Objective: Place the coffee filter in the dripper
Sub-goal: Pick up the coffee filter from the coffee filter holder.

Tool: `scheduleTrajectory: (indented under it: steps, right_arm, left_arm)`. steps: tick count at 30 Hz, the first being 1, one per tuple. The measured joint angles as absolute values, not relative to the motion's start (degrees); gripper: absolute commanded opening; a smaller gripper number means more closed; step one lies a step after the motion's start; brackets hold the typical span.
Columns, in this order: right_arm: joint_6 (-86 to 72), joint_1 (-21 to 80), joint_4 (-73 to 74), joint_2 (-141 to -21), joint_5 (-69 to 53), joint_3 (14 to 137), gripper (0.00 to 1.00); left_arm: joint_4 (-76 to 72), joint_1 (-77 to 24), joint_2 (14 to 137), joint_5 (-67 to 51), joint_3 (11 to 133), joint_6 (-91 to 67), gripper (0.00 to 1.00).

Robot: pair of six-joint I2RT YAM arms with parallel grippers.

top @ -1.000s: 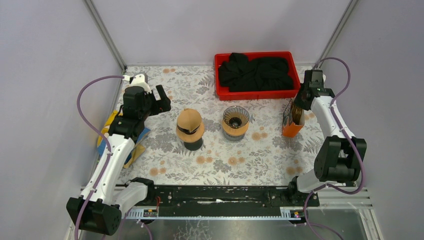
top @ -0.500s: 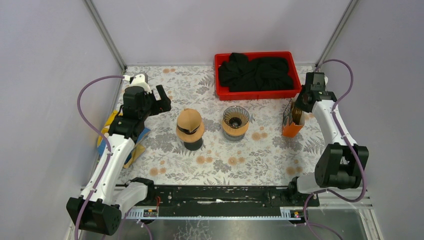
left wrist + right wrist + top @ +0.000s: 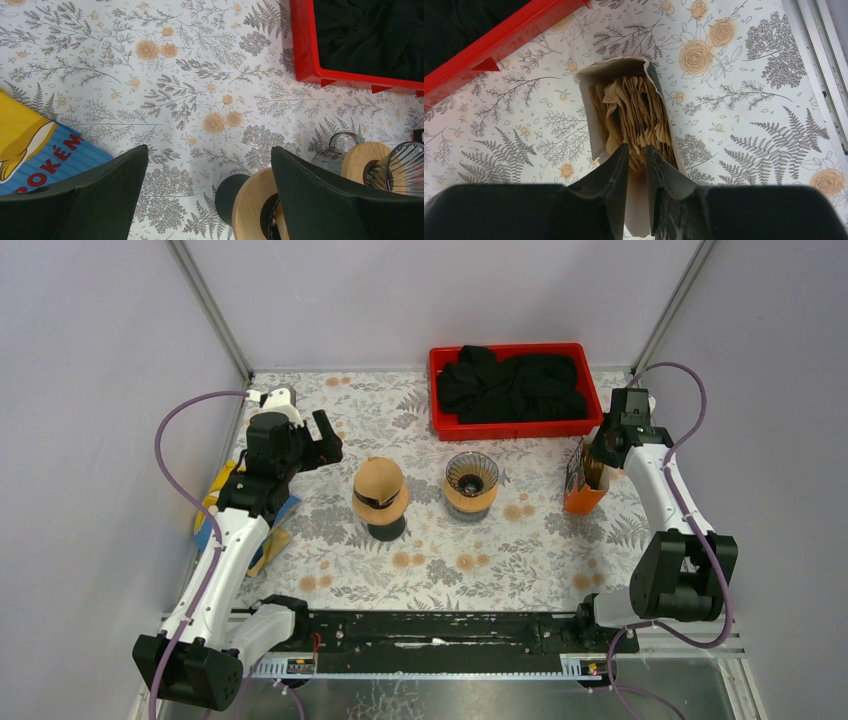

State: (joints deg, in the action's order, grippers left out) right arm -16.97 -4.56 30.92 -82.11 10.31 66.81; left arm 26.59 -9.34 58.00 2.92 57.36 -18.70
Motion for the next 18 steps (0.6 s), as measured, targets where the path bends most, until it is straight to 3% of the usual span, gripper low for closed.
scheduleTrajectory:
  steps: [18]
  right_arm:
    - [-18.28, -4.56, 25.85, -83.22, 6.31, 66.63, 0.26]
  left_arm:
    - [26.59, -9.34, 58.0, 2.94, 57.36, -18.7, 1.0]
